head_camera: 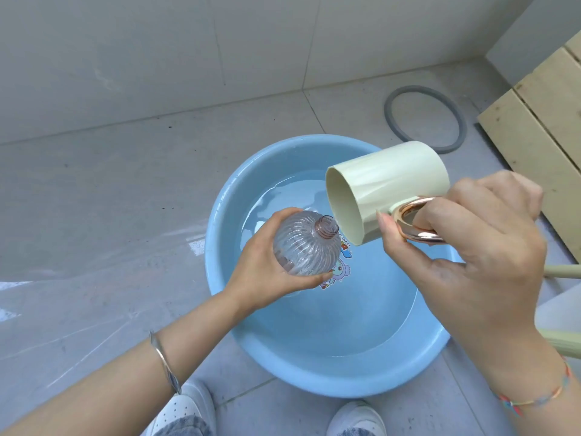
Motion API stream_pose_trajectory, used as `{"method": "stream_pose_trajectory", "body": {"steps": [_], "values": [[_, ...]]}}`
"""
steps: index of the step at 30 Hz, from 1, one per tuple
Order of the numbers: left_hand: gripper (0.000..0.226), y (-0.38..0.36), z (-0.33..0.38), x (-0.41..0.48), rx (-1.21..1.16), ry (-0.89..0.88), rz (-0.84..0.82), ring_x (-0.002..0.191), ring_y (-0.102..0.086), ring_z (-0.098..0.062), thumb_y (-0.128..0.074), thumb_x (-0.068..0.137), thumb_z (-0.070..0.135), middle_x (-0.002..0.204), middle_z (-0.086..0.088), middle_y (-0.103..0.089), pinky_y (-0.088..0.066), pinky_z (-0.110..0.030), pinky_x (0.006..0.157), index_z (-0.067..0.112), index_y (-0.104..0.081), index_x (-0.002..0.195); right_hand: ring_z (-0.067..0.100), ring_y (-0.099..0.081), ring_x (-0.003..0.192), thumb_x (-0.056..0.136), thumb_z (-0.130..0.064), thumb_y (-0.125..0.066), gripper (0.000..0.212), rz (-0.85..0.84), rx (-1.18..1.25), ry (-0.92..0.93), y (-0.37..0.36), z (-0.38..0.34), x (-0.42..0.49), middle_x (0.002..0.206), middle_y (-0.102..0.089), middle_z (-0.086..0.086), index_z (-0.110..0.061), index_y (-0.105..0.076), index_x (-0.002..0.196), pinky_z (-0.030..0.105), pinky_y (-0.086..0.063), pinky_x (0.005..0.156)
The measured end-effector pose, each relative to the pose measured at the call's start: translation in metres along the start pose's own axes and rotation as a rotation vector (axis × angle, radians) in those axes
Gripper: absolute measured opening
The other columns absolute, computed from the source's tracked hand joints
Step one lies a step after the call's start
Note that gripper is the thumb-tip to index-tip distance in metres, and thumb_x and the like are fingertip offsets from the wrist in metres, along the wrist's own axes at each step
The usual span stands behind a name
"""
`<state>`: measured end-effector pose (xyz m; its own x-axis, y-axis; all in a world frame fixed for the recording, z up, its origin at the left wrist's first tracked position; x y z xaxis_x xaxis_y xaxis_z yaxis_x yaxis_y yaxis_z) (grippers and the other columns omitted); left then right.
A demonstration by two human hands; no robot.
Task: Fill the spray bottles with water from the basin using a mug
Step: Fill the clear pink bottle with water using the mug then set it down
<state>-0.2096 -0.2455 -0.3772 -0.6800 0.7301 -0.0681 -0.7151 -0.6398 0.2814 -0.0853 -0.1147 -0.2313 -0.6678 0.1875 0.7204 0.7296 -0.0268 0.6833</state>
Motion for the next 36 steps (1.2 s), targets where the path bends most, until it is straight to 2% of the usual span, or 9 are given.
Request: {"method": "stream_pose_trajectory", "body": {"steps": [5, 9, 12, 15, 17, 22, 26, 31, 36], "values": [[0.087, 0.0, 0.004, -0.002, -0.036, -0.001, 0.024, 0.114, -0.058, -0.002, -0.096, 0.054, 0.028, 0.12, 0.018, -0.062, -0.041, -0.007, 0.091, 0.03, -0.05, 0.128, 0.016, -0.03, 0.066, 0.086, -0.023, -0.067, 0.037, 0.077, 0.12, -0.4, -0.001, 0.011, -0.009, 0.058, -0.036, -0.001, -0.013, -0.044, 0.06, 0.025, -0.029, 0.068], [0.088, 0.0, 0.013, -0.005, -0.081, 0.011, 0.086, 0.114, -0.059, 0.0, -0.096, 0.053, 0.028, 0.118, 0.02, -0.061, -0.043, -0.013, 0.096, 0.029, -0.05, 0.128, 0.007, -0.031, 0.056, 0.088, -0.028, -0.066, 0.043, 0.307, 0.613, -1.061, -0.008, 0.032, -0.025, 0.051, -0.034, -0.01, -0.019, -0.035, 0.06, 0.019, -0.03, 0.06], [0.088, 0.003, 0.028, -0.009, -0.1, -0.009, 0.123, 0.118, -0.058, -0.005, -0.096, 0.053, 0.035, 0.122, 0.021, -0.059, -0.045, -0.027, 0.103, 0.037, -0.048, 0.127, 0.012, -0.028, 0.062, 0.088, -0.033, -0.066, 0.042, 0.403, 0.891, -1.348, -0.008, 0.032, -0.039, 0.057, -0.03, -0.008, -0.024, -0.038, 0.057, 0.023, -0.026, 0.07], [0.085, 0.011, 0.051, -0.01, -0.11, -0.05, 0.141, 0.122, -0.056, -0.009, -0.092, 0.052, 0.043, 0.126, 0.019, -0.058, -0.045, -0.035, 0.106, 0.045, -0.047, 0.124, 0.014, -0.031, 0.066, 0.075, -0.051, -0.067, 0.043, 0.385, 0.951, -1.352, 0.006, 0.02, -0.036, 0.061, -0.034, -0.004, -0.024, -0.039, 0.056, 0.025, -0.027, 0.072], [0.087, 0.017, 0.073, -0.012, -0.114, -0.072, 0.138, 0.121, -0.057, -0.007, -0.091, 0.05, 0.044, 0.125, 0.022, -0.057, -0.045, -0.03, 0.104, 0.041, -0.047, 0.126, 0.013, -0.031, 0.067, 0.067, -0.057, -0.067, 0.043, 0.403, 0.968, -1.334, 0.024, 0.013, -0.025, 0.06, -0.034, -0.006, -0.025, -0.04, 0.054, 0.027, -0.027, 0.075], [0.085, 0.029, 0.145, -0.012, -0.086, -0.186, 0.104, 0.114, -0.056, 0.007, -0.096, 0.052, 0.028, 0.117, 0.032, -0.058, -0.038, -0.004, 0.093, 0.034, -0.05, 0.124, 0.005, -0.037, 0.057, 0.088, -0.035, -0.057, 0.038, 0.521, 0.967, -1.258, 0.082, 0.007, 0.016, 0.053, -0.036, -0.011, -0.019, -0.039, 0.058, 0.016, -0.034, 0.067], [0.085, 0.028, 0.213, -0.021, -0.066, -0.28, 0.03, 0.116, -0.058, -0.004, -0.092, 0.05, 0.042, 0.12, 0.021, -0.06, -0.043, -0.019, 0.098, 0.036, -0.051, 0.124, 0.005, -0.037, 0.059, 0.095, -0.03, -0.054, 0.039, 0.618, 0.931, -1.177, 0.152, 0.02, 0.041, 0.055, -0.038, -0.012, -0.02, -0.04, 0.06, 0.022, -0.03, 0.073], [0.082, 0.009, 0.278, -0.03, -0.104, -0.346, 0.014, 0.109, -0.055, 0.011, -0.094, 0.053, 0.034, 0.112, 0.03, -0.06, -0.036, 0.0, 0.087, 0.03, -0.052, 0.124, 0.003, -0.041, 0.059, 0.097, -0.032, -0.053, 0.038, 0.695, 0.82, -1.209, 0.212, 0.058, 0.035, 0.053, -0.046, -0.015, -0.021, -0.046, 0.061, 0.023, -0.031, 0.076], [0.084, -0.024, 0.328, -0.043, -0.158, -0.389, -0.037, 0.112, -0.057, 0.004, -0.094, 0.052, 0.037, 0.116, 0.02, -0.063, -0.043, -0.01, 0.094, 0.031, -0.052, 0.124, 0.004, -0.041, 0.06, 0.097, -0.03, -0.053, 0.037, 0.736, 0.684, -1.301, 0.247, 0.091, 0.0, 0.048, -0.049, -0.017, -0.021, -0.046, 0.062, 0.018, -0.032, 0.067]]}}
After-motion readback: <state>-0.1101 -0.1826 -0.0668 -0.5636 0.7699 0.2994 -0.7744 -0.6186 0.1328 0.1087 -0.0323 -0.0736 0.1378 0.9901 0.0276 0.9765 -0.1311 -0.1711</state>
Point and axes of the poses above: each hand's wrist, its own x-axis towards the middle knuckle, its own y-axis out of the back of the hand, z = x × y, the point moved 2 cm from there along x, towards the middle knuckle
